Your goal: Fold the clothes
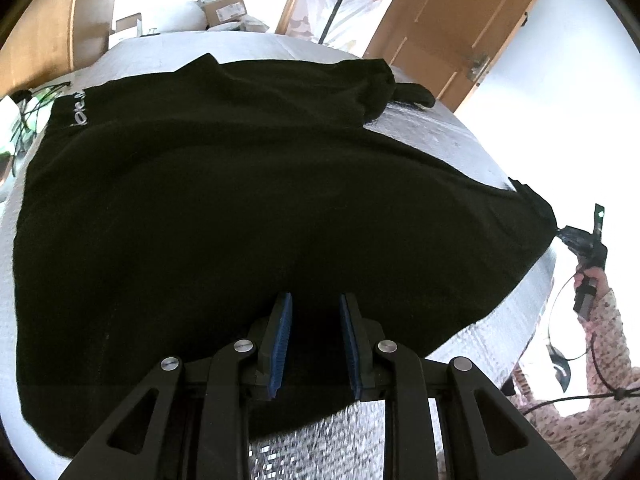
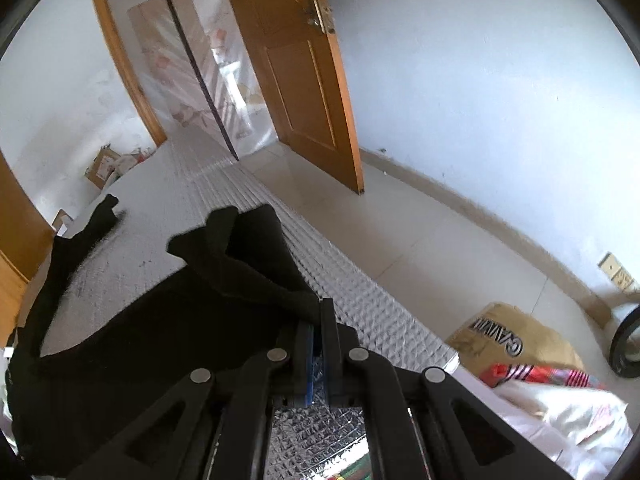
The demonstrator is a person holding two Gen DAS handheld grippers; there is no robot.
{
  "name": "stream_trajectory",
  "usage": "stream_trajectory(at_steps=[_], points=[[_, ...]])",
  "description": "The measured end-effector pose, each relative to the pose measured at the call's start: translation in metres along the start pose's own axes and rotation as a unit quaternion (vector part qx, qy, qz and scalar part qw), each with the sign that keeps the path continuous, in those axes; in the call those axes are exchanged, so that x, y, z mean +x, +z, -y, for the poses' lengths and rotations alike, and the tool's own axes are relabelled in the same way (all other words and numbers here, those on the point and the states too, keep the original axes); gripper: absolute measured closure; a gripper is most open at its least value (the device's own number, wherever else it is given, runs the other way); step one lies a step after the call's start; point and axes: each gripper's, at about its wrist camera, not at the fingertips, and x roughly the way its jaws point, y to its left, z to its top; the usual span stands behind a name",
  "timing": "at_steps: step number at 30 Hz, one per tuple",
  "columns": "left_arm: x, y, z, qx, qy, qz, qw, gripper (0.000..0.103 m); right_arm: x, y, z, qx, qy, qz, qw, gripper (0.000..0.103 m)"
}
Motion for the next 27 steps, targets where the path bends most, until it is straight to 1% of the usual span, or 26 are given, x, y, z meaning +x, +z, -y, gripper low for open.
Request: stream_trajectory(at_steps=[4, 5, 6, 8, 11, 12, 16, 17, 18, 19, 21, 23, 26, 27], points=[[-0.011, -0.012, -0.008, -0.017, -0.001, 0.01, 0.9998, 0.077, 0.002, -0.005, 0.006, 0.006, -0.004, 0.002, 1.0, 0.099], [-0.014, -0.014, -0.012, -0.025, 0.0, 0.014, 0.9996, 0.077, 0.0, -0.006, 0.007, 0.003, -0.008, 0.006, 1.0, 0.096], [-0.016, -0.016, -0.015, -0.033, 0.002, 0.018, 0.9993, 0.077, -0.002, -0.006, 0.008, 0.0, -0.011, 0.01, 1.0, 0.089], [-0.021, -0.019, -0.022, -0.05, 0.01, 0.028, 0.9983, 0.077, -0.005, -0.007, 0.009, -0.004, -0.017, 0.015, 1.0, 0.082], [-0.035, -0.026, -0.034, -0.082, 0.039, 0.052, 0.9945, 0.077, -0.01, -0.008, 0.007, -0.014, -0.021, 0.015, 1.0, 0.082], [-0.042, -0.029, -0.038, -0.092, 0.039, 0.064, 0.993, 0.077, -0.012, -0.009, 0.005, -0.02, -0.024, 0.018, 0.999, 0.082], [-0.071, -0.043, -0.056, -0.143, 0.049, 0.11, 0.9823, 0.077, -0.023, -0.011, -0.001, -0.048, -0.04, 0.025, 0.998, 0.081], [-0.078, -0.047, -0.061, -0.158, 0.061, 0.119, 0.9784, 0.075, -0.026, -0.012, -0.002, -0.055, -0.046, 0.025, 0.997, 0.077], [-0.084, -0.051, -0.067, -0.173, 0.072, 0.127, 0.974, 0.075, -0.029, -0.012, -0.004, -0.065, -0.054, 0.026, 0.996, 0.073], [-0.09, -0.055, -0.075, -0.193, 0.078, 0.134, 0.9688, 0.075, -0.034, -0.013, -0.007, -0.077, -0.061, 0.029, 0.995, 0.072], [-0.1, -0.063, -0.092, -0.239, 0.072, 0.152, 0.9563, 0.075, -0.046, -0.015, -0.015, -0.1, -0.069, 0.04, 0.992, 0.072], [-0.104, -0.068, -0.104, -0.275, 0.061, 0.153, 0.9472, 0.075, -0.058, -0.016, -0.023, -0.116, -0.071, 0.052, 0.989, 0.072], [-0.102, -0.071, -0.111, -0.299, 0.057, 0.15, 0.9408, 0.075, -0.079, -0.018, -0.042, -0.149, -0.079, 0.085, 0.982, 0.071], [-0.1, -0.071, -0.111, -0.301, 0.058, 0.148, 0.9403, 0.075, -0.083, -0.018, -0.048, -0.157, -0.086, 0.089, 0.98, 0.071]])
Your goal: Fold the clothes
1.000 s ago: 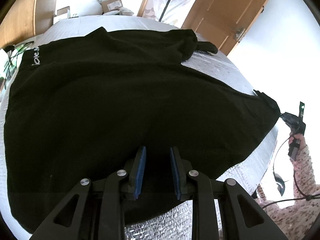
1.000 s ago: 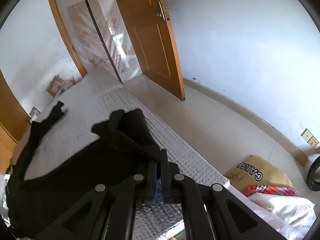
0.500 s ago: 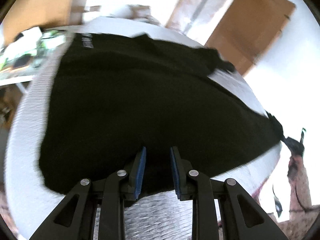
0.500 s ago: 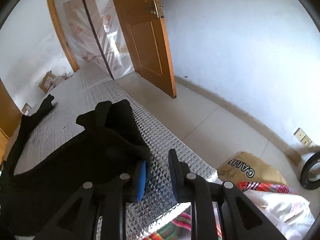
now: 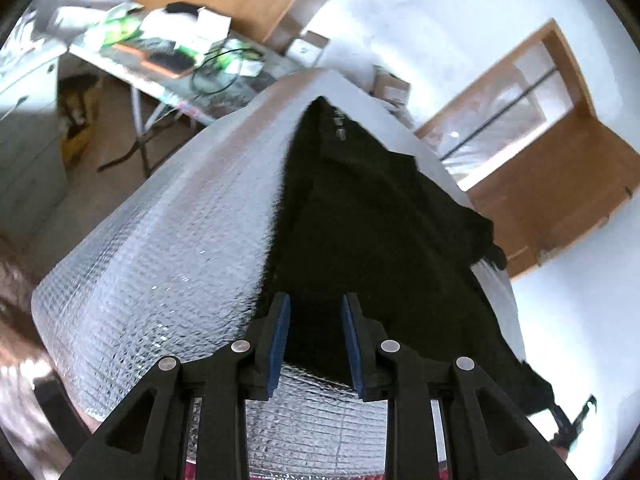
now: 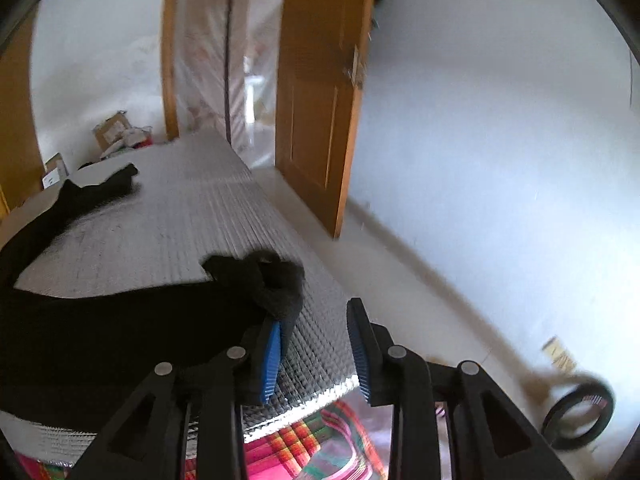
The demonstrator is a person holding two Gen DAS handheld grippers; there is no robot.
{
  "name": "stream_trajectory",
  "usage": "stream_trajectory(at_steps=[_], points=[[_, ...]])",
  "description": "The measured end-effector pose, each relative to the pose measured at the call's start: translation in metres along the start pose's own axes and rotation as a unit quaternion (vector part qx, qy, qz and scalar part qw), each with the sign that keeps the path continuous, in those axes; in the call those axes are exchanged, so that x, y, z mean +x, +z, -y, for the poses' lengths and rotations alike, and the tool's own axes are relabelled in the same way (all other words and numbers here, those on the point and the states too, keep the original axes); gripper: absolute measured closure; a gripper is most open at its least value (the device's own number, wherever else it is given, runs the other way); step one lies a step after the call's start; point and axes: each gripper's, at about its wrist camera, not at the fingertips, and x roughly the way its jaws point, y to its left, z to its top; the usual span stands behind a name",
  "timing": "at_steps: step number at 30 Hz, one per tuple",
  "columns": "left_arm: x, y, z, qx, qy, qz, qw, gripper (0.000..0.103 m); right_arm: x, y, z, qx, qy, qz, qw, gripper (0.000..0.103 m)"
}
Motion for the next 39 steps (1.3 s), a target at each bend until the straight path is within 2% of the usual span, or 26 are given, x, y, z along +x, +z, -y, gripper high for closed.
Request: stream_trajectory(at_steps=[3, 6, 9, 12, 13, 16, 17, 19, 20, 22, 24, 29, 33, 39], points=[[0.004, -0.002, 0.003, 0.002, 0.008, -0.001, 1.0, 0.075, -0.007, 0.005, -0.01, -0.015, -0.022, 0.0, 1.0, 0.071], [0.002, -0.004, 0.003, -0.003, 0.012, -0.004, 0.9999, 0.075, 0.006, 0.008, -0.011, -0.009, -0.05, -0.034, 0.998, 0.071], [0.003, -0.003, 0.0, -0.01, -0.002, -0.01, 0.9999, 0.066, 0.021, 0.008, -0.003, 0.021, -0.039, -0.059, 0.997, 0.071], [0.005, -0.001, -0.003, -0.03, -0.008, -0.007, 0.9995, 0.066, 0.035, 0.006, 0.007, 0.05, -0.039, -0.08, 0.995, 0.07], [0.005, 0.0, -0.005, -0.038, -0.009, -0.004, 0.9992, 0.068, 0.04, 0.005, 0.013, 0.065, -0.039, -0.09, 0.993, 0.07], [0.007, 0.001, -0.006, -0.039, 0.013, -0.003, 0.9991, 0.085, 0.055, -0.001, 0.037, 0.146, 0.002, -0.118, 0.982, 0.07], [0.007, 0.002, -0.005, -0.032, 0.029, -0.004, 0.9991, 0.098, 0.059, -0.003, 0.044, 0.174, 0.014, -0.126, 0.977, 0.07], [0.007, 0.001, -0.002, -0.014, 0.044, -0.002, 0.9989, 0.099, 0.069, -0.012, 0.059, 0.229, 0.046, -0.145, 0.961, 0.07], [0.008, 0.0, -0.002, -0.01, 0.049, 0.0, 0.9988, 0.099, 0.072, -0.014, 0.061, 0.237, 0.051, -0.15, 0.959, 0.07], [0.009, 0.0, -0.002, -0.007, 0.052, 0.002, 0.9986, 0.099, 0.074, -0.016, 0.059, 0.23, 0.054, -0.149, 0.96, 0.069], [0.009, 0.0, -0.004, -0.012, 0.052, 0.004, 0.9986, 0.099, 0.071, -0.016, 0.056, 0.224, 0.075, -0.138, 0.962, 0.069], [0.009, -0.003, -0.005, -0.012, 0.058, 0.01, 0.9982, 0.099, 0.075, -0.021, 0.074, 0.273, 0.084, -0.143, 0.948, 0.069], [0.008, -0.002, -0.003, -0.01, 0.065, 0.011, 0.9978, 0.099, 0.073, -0.019, 0.085, 0.273, 0.082, -0.139, 0.948, 0.068], [0.008, -0.002, -0.004, -0.012, 0.066, 0.014, 0.9976, 0.099, 0.08, -0.023, 0.096, 0.284, 0.094, -0.152, 0.942, 0.066]])
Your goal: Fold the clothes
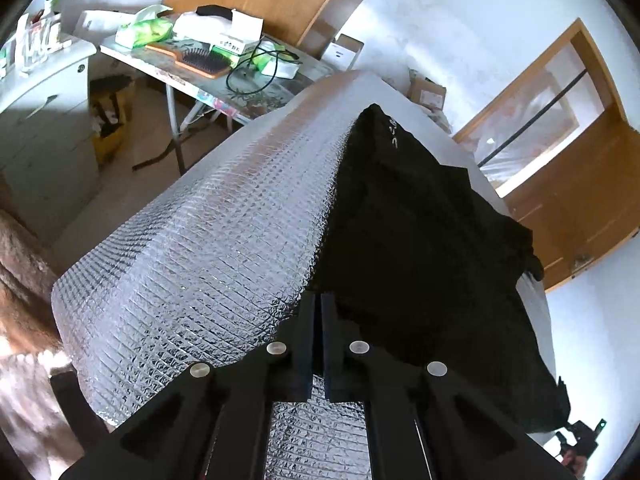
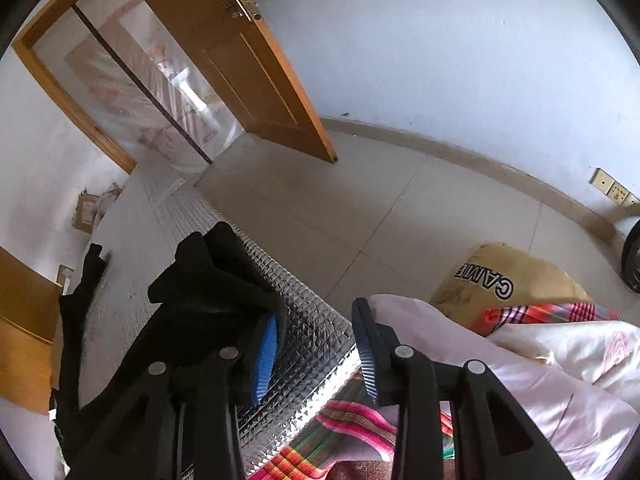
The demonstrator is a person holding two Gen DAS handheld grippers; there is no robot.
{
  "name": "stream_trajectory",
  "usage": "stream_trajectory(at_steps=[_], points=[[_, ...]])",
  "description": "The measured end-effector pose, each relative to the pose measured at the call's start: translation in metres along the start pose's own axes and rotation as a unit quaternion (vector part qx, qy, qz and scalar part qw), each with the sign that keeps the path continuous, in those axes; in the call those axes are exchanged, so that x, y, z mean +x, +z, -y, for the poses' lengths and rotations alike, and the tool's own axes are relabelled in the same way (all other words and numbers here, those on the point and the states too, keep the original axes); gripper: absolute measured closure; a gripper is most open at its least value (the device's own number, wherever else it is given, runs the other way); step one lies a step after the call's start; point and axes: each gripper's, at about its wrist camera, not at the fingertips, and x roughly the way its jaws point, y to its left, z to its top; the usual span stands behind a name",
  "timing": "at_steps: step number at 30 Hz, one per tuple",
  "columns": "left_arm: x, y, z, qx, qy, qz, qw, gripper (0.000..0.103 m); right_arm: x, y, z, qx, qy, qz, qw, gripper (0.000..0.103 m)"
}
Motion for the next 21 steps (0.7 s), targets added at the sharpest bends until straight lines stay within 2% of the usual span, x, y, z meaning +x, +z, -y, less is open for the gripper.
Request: stream_trajectory(at_steps=[2, 5, 8, 10, 13, 15, 18, 21], points=[[0.0, 0.0, 0.001, 0.002, 0.001, 0.0, 1.0, 0.099, 0.001, 0.001, 0.011, 0.027, 0.019, -0.004, 0.999, 0.066], [0.001, 0.001, 0.001, 0.001, 0.002, -0.001, 1.0, 0.099, 0.006, 0.002, 0.034, 0.091, 0.082, -0.015, 0.992, 0.062], [0.001, 0.001, 0.0, -0.001, 0.002, 0.0, 1.0, 0.099, 0.013, 0.003, 0.057, 0.15, 0.134, -0.032, 0.979, 0.063], [0.001, 0.001, 0.0, -0.001, 0.003, 0.001, 1.0, 0.099, 0.014, 0.002, 0.071, 0.181, 0.165, -0.025, 0.969, 0.063], [0.001, 0.001, 0.001, -0.001, 0.006, 0.001, 1.0, 0.099, 0.016, 0.001, 0.093, 0.238, 0.176, -0.014, 0.955, 0.063], [0.001, 0.001, 0.0, -0.004, 0.007, 0.0, 1.0, 0.099, 0.015, 0.002, 0.102, 0.241, 0.15, -0.014, 0.959, 0.063], [0.001, 0.002, 0.001, -0.006, 0.01, 0.0, 0.9999, 0.099, 0.008, 0.002, 0.105, 0.206, 0.121, 0.007, 0.971, 0.063], [-0.003, 0.001, 0.002, -0.016, 0.012, 0.003, 0.9998, 0.099, -0.007, 0.006, 0.083, 0.116, 0.095, 0.044, 0.988, 0.063]])
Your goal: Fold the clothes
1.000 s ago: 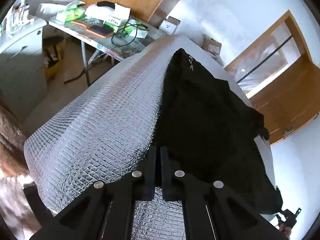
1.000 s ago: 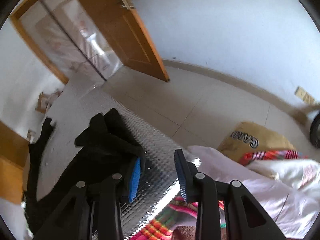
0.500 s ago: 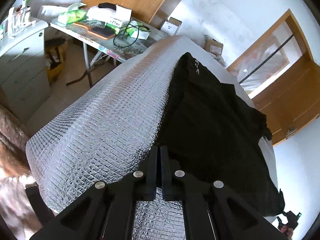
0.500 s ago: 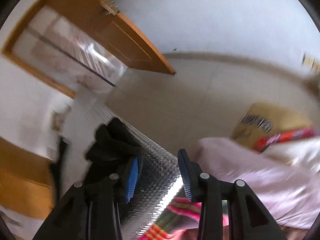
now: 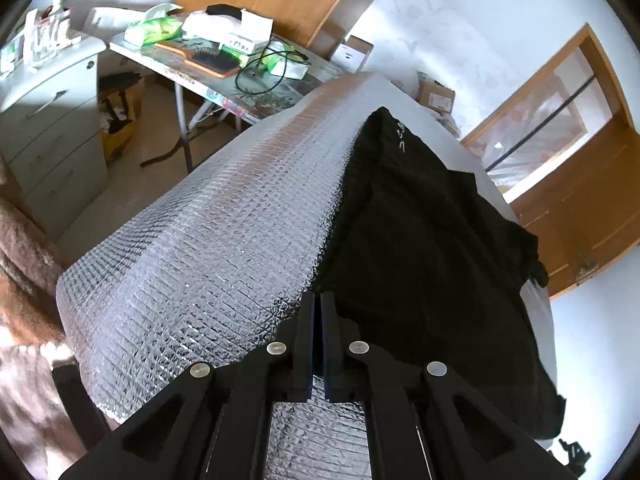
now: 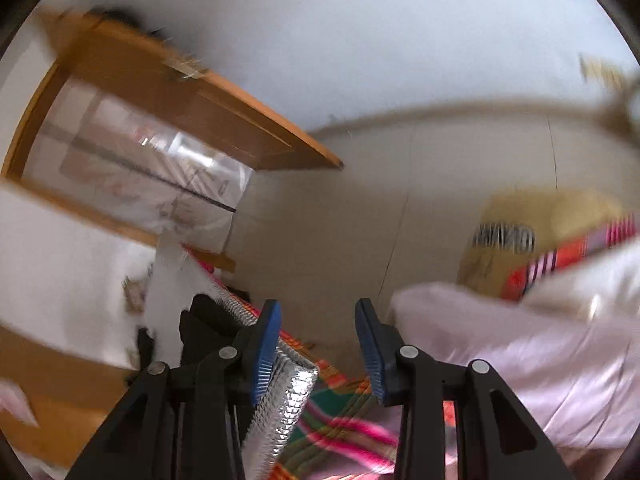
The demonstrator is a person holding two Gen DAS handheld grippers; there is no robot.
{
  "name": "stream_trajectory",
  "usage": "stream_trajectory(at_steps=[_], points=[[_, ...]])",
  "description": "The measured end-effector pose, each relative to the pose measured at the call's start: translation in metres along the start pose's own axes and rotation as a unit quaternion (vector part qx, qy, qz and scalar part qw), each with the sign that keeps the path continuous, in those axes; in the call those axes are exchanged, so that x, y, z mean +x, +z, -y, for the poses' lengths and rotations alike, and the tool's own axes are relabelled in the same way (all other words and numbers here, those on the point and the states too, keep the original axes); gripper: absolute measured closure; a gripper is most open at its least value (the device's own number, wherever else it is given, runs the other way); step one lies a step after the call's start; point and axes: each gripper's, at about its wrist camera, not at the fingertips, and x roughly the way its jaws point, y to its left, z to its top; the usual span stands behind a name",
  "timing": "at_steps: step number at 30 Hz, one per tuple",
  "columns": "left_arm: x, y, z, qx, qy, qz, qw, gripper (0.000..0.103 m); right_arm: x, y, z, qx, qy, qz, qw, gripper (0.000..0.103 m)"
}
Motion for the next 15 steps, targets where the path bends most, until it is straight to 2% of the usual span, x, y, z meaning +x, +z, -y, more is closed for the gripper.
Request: stream_trajectory(at_steps=[3, 7, 9, 13, 15], points=[[-0.014, 0.0, 0.001, -0.007, 0.002, 0.027, 0.9996, 0.099, -0.009, -0.008, -0.042, -0.129, -0.006, 0.031, 0.991, 0.063], [-0.045, -0.004, 0.019, 0.023, 0.009, 0.09, 0.9956, 0.098, -0.004, -0.028, -0.098, -0.28, -0.012, 0.044, 0.959, 0.063], [-0.051, -0.005, 0.036, 0.051, -0.004, 0.099, 0.9938, 0.086, 0.01, -0.03, -0.109, -0.303, -0.019, 0.029, 0.953, 0.063], [-0.049, -0.011, 0.083, 0.116, -0.045, 0.083, 0.9887, 0.083, 0.036, -0.028, -0.121, -0.318, -0.024, 0.006, 0.948, 0.063], [-0.041, -0.014, 0.105, 0.149, -0.071, 0.063, 0.9842, 0.078, 0.042, -0.024, -0.123, -0.319, -0.021, -0.001, 0.948, 0.063]])
